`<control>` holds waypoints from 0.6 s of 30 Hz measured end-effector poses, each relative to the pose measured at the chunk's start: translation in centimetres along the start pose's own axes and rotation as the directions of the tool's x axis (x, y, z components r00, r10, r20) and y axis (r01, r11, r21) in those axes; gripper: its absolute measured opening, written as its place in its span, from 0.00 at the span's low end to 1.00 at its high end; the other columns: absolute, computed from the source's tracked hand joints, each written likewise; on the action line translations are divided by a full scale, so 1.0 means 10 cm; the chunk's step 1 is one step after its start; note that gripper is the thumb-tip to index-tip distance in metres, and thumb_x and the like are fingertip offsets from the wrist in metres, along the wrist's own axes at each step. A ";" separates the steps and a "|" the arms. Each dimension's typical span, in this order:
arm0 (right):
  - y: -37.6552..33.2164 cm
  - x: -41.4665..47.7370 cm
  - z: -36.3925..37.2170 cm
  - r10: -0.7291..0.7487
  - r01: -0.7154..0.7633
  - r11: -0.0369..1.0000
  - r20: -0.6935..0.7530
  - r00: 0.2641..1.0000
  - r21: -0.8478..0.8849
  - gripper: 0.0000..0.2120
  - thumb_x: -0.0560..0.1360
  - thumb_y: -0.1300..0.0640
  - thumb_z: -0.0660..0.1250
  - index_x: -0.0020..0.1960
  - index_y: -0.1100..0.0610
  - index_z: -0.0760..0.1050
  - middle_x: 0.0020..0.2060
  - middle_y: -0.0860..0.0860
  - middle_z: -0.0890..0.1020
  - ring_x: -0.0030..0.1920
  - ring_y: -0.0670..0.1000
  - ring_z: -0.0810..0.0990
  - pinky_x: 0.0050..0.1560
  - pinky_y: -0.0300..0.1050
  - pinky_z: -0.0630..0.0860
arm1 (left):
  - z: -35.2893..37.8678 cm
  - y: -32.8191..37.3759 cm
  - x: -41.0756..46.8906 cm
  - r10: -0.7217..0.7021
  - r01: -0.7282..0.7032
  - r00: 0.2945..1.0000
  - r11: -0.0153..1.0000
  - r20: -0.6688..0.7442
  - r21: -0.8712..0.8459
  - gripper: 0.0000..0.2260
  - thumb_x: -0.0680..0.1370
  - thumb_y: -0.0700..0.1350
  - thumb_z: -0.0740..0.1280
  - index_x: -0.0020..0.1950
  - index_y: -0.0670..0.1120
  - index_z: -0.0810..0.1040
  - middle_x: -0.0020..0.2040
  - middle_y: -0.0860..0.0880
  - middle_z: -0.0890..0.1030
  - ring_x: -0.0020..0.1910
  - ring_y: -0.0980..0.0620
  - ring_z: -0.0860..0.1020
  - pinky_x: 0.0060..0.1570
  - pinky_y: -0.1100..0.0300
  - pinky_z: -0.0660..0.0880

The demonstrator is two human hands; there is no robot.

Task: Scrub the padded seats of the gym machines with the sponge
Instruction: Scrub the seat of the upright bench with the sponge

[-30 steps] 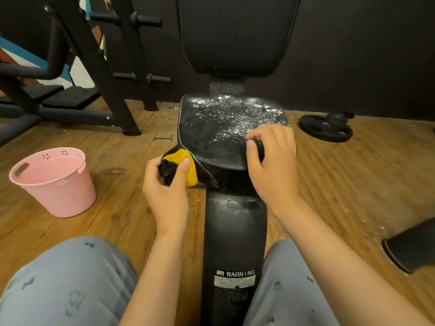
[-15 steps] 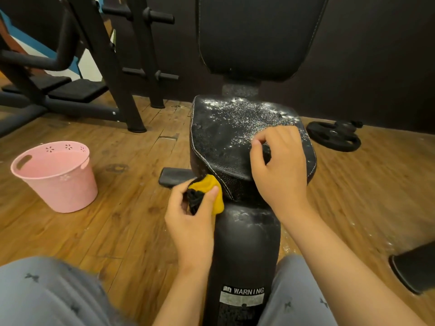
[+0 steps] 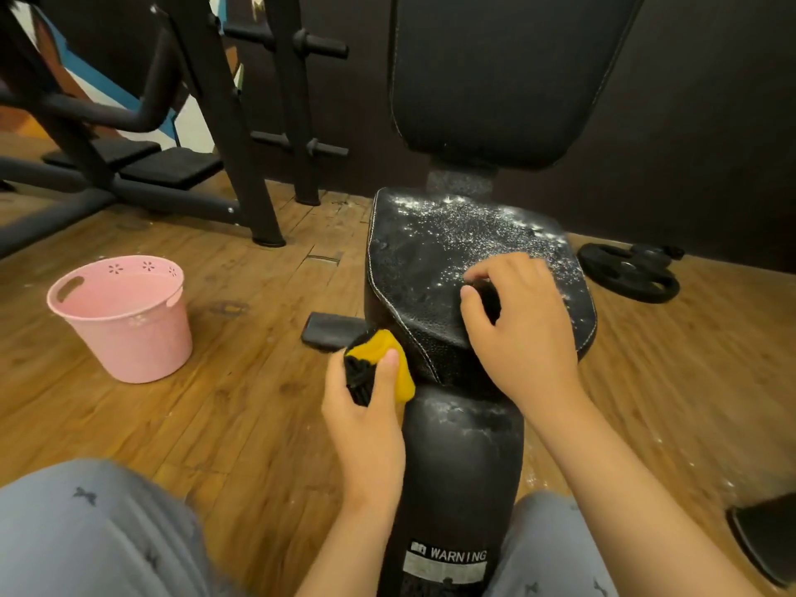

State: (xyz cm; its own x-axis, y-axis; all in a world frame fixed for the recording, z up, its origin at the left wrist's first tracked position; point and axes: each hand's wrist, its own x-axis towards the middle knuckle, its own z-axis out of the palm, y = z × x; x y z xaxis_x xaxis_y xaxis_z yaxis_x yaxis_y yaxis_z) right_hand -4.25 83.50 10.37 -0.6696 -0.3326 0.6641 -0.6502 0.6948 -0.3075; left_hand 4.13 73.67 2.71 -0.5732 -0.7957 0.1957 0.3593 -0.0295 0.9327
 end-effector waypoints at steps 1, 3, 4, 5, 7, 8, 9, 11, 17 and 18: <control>0.01 0.01 -0.01 -0.007 0.008 1.000 0.037 0.999 -0.019 0.06 0.77 0.54 0.63 0.51 0.54 0.76 0.49 0.46 0.76 0.54 0.47 0.69 0.55 0.41 0.67 | 0.01 0.01 0.03 0.009 -0.009 1.000 1.000 0.005 0.001 0.06 0.78 0.43 0.68 0.53 0.43 0.78 0.46 0.51 0.82 0.44 0.60 0.79 0.46 0.69 0.74; 0.02 0.03 -0.01 -0.015 0.021 0.998 0.100 0.995 -0.064 0.09 0.78 0.51 0.62 0.53 0.53 0.77 0.50 0.46 0.77 0.55 0.48 0.70 0.59 0.44 0.67 | 0.03 0.07 0.24 0.030 -0.030 1.000 1.000 0.009 -0.005 0.03 0.78 0.43 0.68 0.50 0.45 0.78 0.44 0.53 0.81 0.43 0.61 0.78 0.45 0.69 0.74; 0.01 0.04 -0.01 -0.014 0.023 0.997 0.119 0.993 -0.076 0.10 0.78 0.50 0.61 0.54 0.53 0.77 0.51 0.46 0.77 0.55 0.49 0.70 0.59 0.45 0.67 | 0.03 0.11 0.39 0.031 -0.031 0.999 0.999 0.015 -0.005 0.02 0.78 0.44 0.68 0.50 0.46 0.78 0.44 0.53 0.81 0.43 0.60 0.78 0.45 0.68 0.74; 0.01 0.04 -0.01 -0.011 0.021 0.997 0.129 0.992 -0.079 0.10 0.78 0.50 0.60 0.54 0.52 0.76 0.51 0.46 0.77 0.55 0.49 0.70 0.59 0.45 0.67 | 0.04 0.14 0.57 0.023 -0.023 0.999 1.000 0.035 0.006 0.01 0.78 0.44 0.68 0.49 0.48 0.78 0.44 0.53 0.81 0.43 0.60 0.78 0.46 0.67 0.75; 0.00 0.05 -0.02 -0.006 0.017 0.996 0.129 0.992 -0.085 0.10 0.78 0.50 0.60 0.54 0.52 0.76 0.50 0.46 0.77 0.55 0.49 0.70 0.59 0.45 0.68 | 0.05 0.18 0.91 -0.015 0.003 0.992 0.995 0.124 0.095 0.01 0.79 0.46 0.67 0.50 0.52 0.77 0.46 0.54 0.81 0.45 0.59 0.79 0.47 0.64 0.75; -0.01 0.05 -0.02 -0.003 0.015 0.996 0.129 0.992 -0.092 0.10 0.78 0.50 0.60 0.54 0.52 0.76 0.50 0.46 0.77 0.55 0.49 0.70 0.59 0.46 0.68 | 0.06 0.19 1.03 -0.039 0.014 0.984 0.989 0.173 0.145 0.02 0.79 0.47 0.66 0.51 0.53 0.77 0.47 0.54 0.81 0.47 0.59 0.79 0.48 0.63 0.76; -0.02 0.05 -0.02 0.003 0.009 0.995 0.131 0.991 -0.097 0.10 0.78 0.50 0.60 0.54 0.52 0.76 0.50 0.46 0.77 0.55 0.49 0.70 0.58 0.46 0.68 | 0.05 0.18 1.09 -0.055 0.019 0.978 0.984 0.203 0.175 0.03 0.80 0.48 0.65 0.52 0.53 0.77 0.49 0.53 0.81 0.48 0.58 0.79 0.50 0.61 0.76; -0.04 0.05 -0.03 0.015 -0.001 0.995 0.139 0.990 -0.099 0.10 0.78 0.50 0.59 0.54 0.52 0.76 0.50 0.46 0.77 0.55 0.49 0.70 0.58 0.46 0.69 | 0.02 0.17 1.02 -0.042 0.005 0.977 0.985 0.207 0.173 0.03 0.80 0.48 0.65 0.53 0.51 0.76 0.49 0.51 0.81 0.50 0.55 0.79 0.51 0.59 0.76; -0.01 0.14 -0.08 0.056 -0.060 0.998 0.223 0.973 0.012 0.06 0.79 0.53 0.61 0.51 0.51 0.76 0.49 0.45 0.76 0.55 0.46 0.69 0.60 0.44 0.67 | -0.18 0.16 0.49 -0.122 0.077 0.954 0.983 0.274 0.168 0.09 0.82 0.44 0.61 0.60 0.53 0.74 0.53 0.58 0.79 0.49 0.67 0.76 0.44 0.78 0.70; -0.01 0.17 -0.08 0.059 -0.066 0.997 0.222 0.973 0.026 0.06 0.79 0.53 0.61 0.49 0.51 0.76 0.48 0.44 0.75 0.54 0.46 0.69 0.60 0.45 0.67 | -0.21 0.18 0.59 -0.126 0.060 0.941 0.976 0.315 0.210 0.08 0.81 0.43 0.62 0.60 0.51 0.75 0.52 0.55 0.80 0.49 0.64 0.77 0.43 0.77 0.70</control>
State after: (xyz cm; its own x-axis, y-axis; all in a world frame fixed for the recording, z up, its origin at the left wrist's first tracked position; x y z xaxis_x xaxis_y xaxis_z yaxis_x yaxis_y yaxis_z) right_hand -5.06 83.35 12.05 -0.7696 -0.4246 0.4769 -0.6136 0.6985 -0.3682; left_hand 2.95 67.69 4.87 -0.8162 -0.5546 0.1620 0.1617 0.0499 0.9856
